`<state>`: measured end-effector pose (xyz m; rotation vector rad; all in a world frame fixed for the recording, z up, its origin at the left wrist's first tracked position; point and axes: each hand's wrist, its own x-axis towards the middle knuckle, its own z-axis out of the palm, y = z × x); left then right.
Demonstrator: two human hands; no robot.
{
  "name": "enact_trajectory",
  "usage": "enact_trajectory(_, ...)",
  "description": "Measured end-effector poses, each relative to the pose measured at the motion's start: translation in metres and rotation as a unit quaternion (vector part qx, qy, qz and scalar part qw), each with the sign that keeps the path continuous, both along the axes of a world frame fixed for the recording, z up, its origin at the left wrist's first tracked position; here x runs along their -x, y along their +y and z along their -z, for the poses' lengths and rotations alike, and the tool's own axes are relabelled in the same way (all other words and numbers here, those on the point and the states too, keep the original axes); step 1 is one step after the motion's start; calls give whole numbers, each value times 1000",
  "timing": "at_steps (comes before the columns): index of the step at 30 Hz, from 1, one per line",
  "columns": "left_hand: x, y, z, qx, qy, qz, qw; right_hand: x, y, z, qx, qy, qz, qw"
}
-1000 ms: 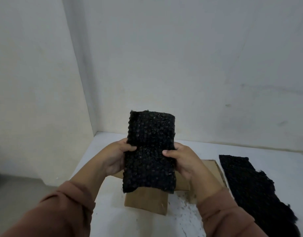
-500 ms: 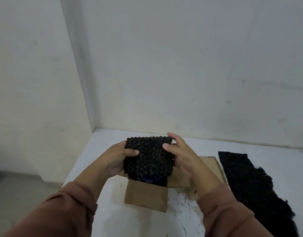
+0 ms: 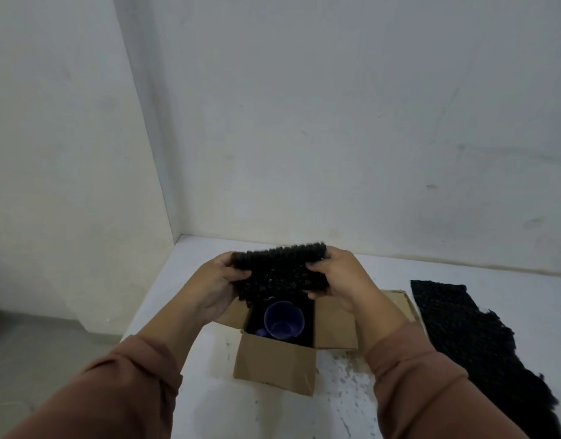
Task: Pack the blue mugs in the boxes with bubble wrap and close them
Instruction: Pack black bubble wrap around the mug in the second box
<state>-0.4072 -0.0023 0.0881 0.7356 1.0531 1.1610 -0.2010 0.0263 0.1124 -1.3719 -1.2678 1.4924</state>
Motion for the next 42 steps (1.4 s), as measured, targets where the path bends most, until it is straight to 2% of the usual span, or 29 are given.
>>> enact_trajectory(2, 6, 0, 1, -7, -46, -4, 999, -1, 3, -2, 19, 43, -7, 999)
enact_trajectory(4, 12, 1, 0, 2, -89, 41, 995, 0, 6, -2, 33, 80, -14, 996)
enact_trajectory(5, 13, 0, 0, 4, -79, 74, 994, 0, 7, -2, 39, 94, -11, 995)
enact_trajectory(7, 13, 1, 3, 2, 18, 133, 991, 0, 9, 0, 53, 116, -15, 992)
enact_trajectory(9, 10, 3, 9, -7, 130, 161, 978, -2, 12, 4, 71, 99, -45, 991)
enact_trajectory(12, 3, 3, 14, -30, 256, 128, 958, -1, 14, 9, 76, 26, -112, 990)
enact_trajectory(14, -4, 2, 17, -33, 337, 91, 937, 1, 16, 13, 17, -88, -169, 982)
enact_trajectory(16, -9, 1, 21, -36, 414, 58, 908, 8, 20, 20, -87, -268, -208, 937)
enact_trajectory(18, -14, 0, 26, -46, 465, 48, 883, 18, 22, 28, -197, -422, -204, 861)
enact_trajectory(20, -18, -4, 29, -67, 506, 55, 858, 26, 22, 36, -278, -520, -196, 783)
enact_trajectory(21, -20, -6, 29, -80, 523, 56, 847, 30, 22, 41, -300, -537, -200, 763)
enact_trajectory(25, -22, -13, 35, -97, 548, 66, 828, 39, 22, 53, -299, -530, -230, 759)
enact_trajectory(29, -18, -16, 45, -59, 555, 109, 822, 45, 24, 68, -336, -545, -272, 718)
enact_trajectory(33, -15, -11, 50, -136, 644, 156, 737, 48, 25, 80, -380, -532, -286, 700)
enact_trajectory(36, -21, -6, 55, -164, 679, 177, 693, 48, 28, 89, -388, -513, -299, 705)
enact_trajectory(40, -34, 0, 64, -130, 733, 182, 642, 47, 31, 98, -357, -461, -283, 762)
enact_trajectory(42, -38, 1, 69, -110, 758, 183, 617, 46, 31, 101, -359, -442, -290, 769)
